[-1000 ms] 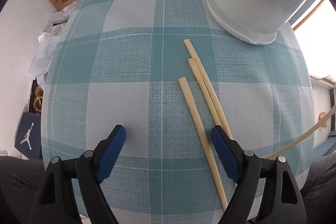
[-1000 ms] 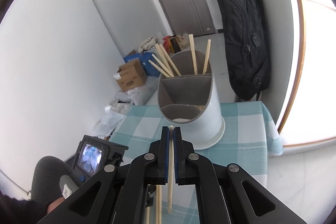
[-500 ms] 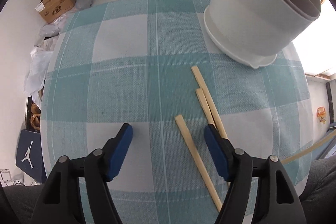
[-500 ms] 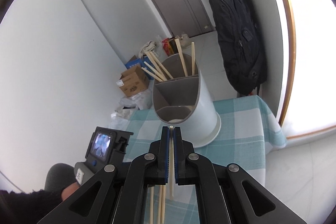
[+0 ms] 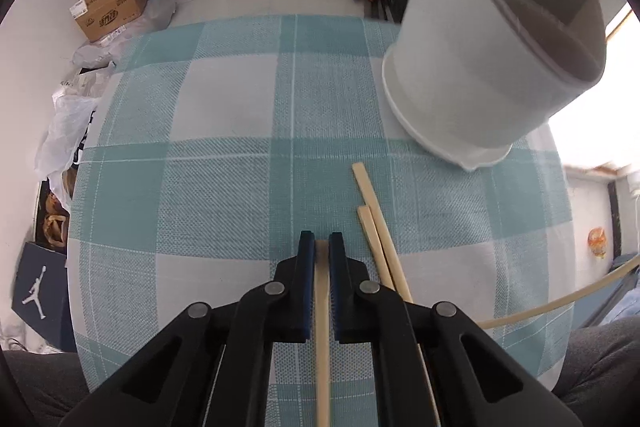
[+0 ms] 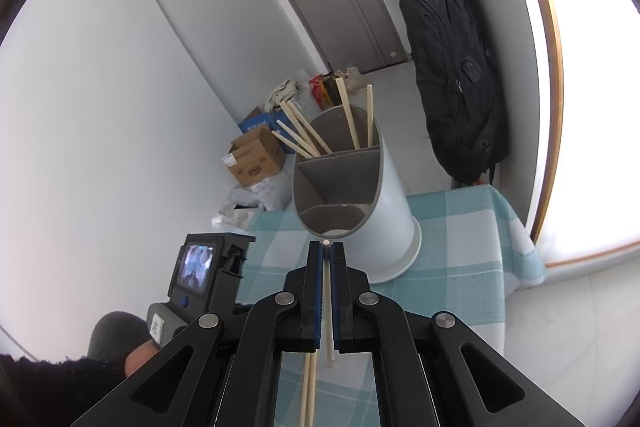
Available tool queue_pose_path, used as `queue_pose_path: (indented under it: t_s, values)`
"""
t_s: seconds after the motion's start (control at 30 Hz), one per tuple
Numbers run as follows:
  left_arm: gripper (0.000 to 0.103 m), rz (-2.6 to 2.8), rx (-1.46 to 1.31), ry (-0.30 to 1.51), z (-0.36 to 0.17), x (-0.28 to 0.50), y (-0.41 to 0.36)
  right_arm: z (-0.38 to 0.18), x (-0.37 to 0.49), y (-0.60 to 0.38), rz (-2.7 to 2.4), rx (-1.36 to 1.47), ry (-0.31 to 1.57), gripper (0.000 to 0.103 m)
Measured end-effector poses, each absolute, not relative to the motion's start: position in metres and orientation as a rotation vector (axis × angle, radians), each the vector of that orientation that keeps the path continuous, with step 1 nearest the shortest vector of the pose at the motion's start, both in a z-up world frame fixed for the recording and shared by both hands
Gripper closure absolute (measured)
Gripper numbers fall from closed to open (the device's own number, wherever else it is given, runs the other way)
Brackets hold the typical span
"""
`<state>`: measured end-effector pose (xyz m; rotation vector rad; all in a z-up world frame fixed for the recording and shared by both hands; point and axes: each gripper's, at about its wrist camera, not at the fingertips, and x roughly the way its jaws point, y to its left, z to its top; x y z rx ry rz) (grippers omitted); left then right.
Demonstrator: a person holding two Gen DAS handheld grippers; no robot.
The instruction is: Organize utensils
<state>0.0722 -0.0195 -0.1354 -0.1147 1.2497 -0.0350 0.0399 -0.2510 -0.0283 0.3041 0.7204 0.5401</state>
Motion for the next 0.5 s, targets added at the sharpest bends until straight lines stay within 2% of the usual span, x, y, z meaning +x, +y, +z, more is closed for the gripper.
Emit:
queue_pose_path:
  t_s: [0.3, 0.5]
  values:
    - [0.100, -0.076, -0.249, 0.860, -0.056, 0.031, -0.004, -0.027, 0.036, -0.245, 0.524, 0.273, 0.691, 0.100]
    - [0.100, -0.126, -0.263, 0.739, -0.033, 0.013, -0.004, -0.021, 0.029, -0.231, 0.531, 0.225, 0.662, 0.100]
